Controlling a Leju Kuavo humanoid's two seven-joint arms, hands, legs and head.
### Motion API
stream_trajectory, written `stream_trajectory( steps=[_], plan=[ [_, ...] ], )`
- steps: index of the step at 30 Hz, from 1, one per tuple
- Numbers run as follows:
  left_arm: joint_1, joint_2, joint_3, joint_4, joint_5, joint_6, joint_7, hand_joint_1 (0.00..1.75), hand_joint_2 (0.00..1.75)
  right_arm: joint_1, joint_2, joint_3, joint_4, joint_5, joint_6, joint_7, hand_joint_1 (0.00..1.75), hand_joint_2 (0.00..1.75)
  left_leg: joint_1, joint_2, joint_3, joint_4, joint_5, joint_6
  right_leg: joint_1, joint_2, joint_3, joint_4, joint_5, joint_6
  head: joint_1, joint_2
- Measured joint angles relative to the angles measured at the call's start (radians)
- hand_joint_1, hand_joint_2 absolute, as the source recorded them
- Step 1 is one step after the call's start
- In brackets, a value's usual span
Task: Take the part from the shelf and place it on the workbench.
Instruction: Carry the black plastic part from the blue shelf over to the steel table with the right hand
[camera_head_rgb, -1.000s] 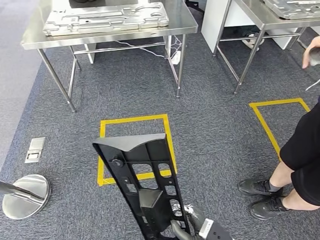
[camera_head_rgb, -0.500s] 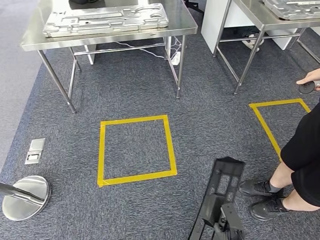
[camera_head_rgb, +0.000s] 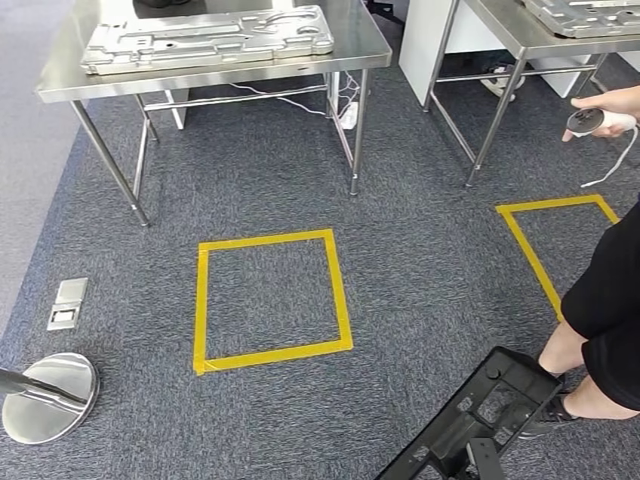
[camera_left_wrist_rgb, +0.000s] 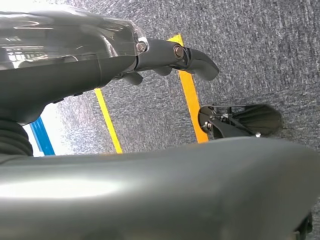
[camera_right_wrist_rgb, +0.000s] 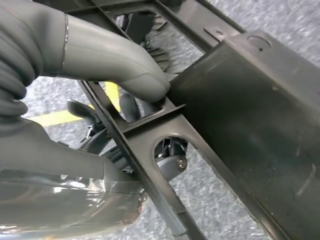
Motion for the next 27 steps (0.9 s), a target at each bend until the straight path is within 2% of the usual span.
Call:
stream_trajectory(
  steps=[3,8,11,16,18,20,23,27],
  plan=[
    [0.000,0.000,0.008,0.000,0.004,0.002,0.000,0.00,1.75,0.004,-0.003,-0.018,0.006,-0.002,0.027,-0.068,1.75,1.75,0.000,0.000,0.000,0.000,0.000,0.000,0.000,0.000,0.000,0.000,0.000,0.000,0.000,0.000],
    [0.000,-0.001,0.021,0.000,0.008,0.003,0.000,0.00,1.75,0.004,-0.004,-0.041,0.008,0.003,0.038,-0.113,1.75,1.75,0.000,0.000,0.000,0.000,0.000,0.000,0.000,-0.001,0.001,0.000,0.000,0.000,0.000,0.000],
    [0.000,-0.002,0.023,0.000,0.009,0.003,0.000,0.00,1.75,0.003,-0.004,-0.053,0.005,0.012,0.046,-0.170,1.75,1.75,-0.001,0.000,-0.001,0.000,0.000,0.000,-0.001,-0.001,0.001,0.000,0.000,0.000,0.000,0.000],
    [0.001,-0.005,0.035,0.000,0.012,0.005,0.000,0.00,1.75,0.002,-0.004,-0.100,-0.049,0.061,0.082,-0.264,1.75,1.75,-0.001,0.000,0.000,0.000,0.000,0.000,-0.001,-0.001,0.001,0.000,0.000,0.000,0.000,0.000],
    [0.003,-0.007,0.045,0.000,0.013,0.007,0.000,0.00,1.75,0.023,0.002,-0.151,-0.140,0.145,0.118,-0.253,1.75,1.75,-0.001,0.000,-0.001,0.000,0.000,0.000,-0.001,-0.002,0.001,0.000,0.000,0.000,0.000,0.000],
    [0.006,-0.009,0.051,0.000,0.013,0.009,-0.001,0.00,1.75,0.062,0.027,-0.236,-0.293,0.275,0.187,-0.218,1.75,1.75,-0.001,0.000,-0.001,0.000,0.000,0.000,-0.001,-0.002,0.001,0.000,0.000,0.000,0.000,0.000],
    [0.009,-0.012,0.061,0.000,0.015,0.010,-0.002,0.00,1.75,0.121,0.099,-0.375,-0.569,0.443,0.325,-0.175,1.75,1.75,-0.001,-0.001,-0.001,0.000,0.000,0.000,-0.001,-0.003,0.001,0.000,0.000,0.000,0.000,0.000],
    [0.012,-0.016,0.072,0.000,0.015,0.014,-0.001,0.00,1.75,0.194,0.197,-0.460,-0.909,0.514,0.455,-0.157,1.75,1.75,-0.001,-0.001,-0.001,0.000,0.000,0.000,0.000,-0.003,0.001,0.000,0.000,0.000,0.000,0.000]
  ],
)
